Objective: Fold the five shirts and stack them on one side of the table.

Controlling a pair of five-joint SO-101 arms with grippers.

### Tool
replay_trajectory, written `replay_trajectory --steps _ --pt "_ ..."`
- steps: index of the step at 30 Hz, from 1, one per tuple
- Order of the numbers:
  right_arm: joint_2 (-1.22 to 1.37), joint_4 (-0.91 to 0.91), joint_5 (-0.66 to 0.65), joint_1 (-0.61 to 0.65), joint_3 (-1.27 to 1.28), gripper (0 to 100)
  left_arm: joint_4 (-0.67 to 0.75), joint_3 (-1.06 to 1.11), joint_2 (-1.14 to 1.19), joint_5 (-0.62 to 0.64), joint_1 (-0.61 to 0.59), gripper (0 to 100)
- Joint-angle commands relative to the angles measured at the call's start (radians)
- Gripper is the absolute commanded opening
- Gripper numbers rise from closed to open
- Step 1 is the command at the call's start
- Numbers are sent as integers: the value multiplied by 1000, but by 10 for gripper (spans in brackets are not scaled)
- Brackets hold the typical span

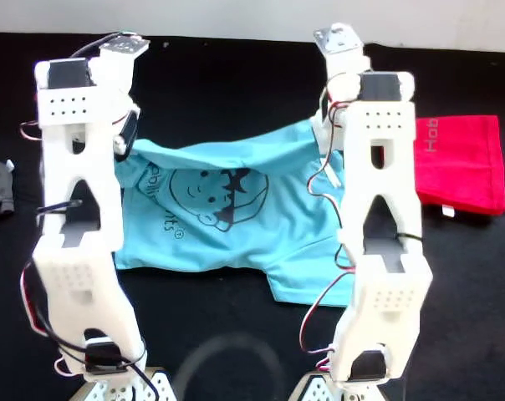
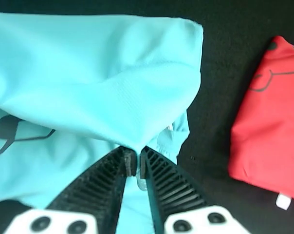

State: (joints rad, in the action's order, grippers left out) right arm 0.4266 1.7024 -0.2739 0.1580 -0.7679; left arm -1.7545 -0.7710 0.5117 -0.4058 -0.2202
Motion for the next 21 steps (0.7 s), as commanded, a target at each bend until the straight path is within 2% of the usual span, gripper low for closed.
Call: replay_trajectory --steps 1,5,10,18,21 --pt "-120 59 6 -7 -38 6 -8 208 -179 -100 13 8" --pt "-180 58 55 -13 44 6 -6 427 -269 -181 13 8" --pt "-289 45 71 -16 263 6 48 590 -326 -190 13 8" --pt "-644 -117 57 -19 862 6 104 768 -380 -190 35 8" --pt "-783 -151 -23 -25 1030 6 123 814 -383 -190 53 8"
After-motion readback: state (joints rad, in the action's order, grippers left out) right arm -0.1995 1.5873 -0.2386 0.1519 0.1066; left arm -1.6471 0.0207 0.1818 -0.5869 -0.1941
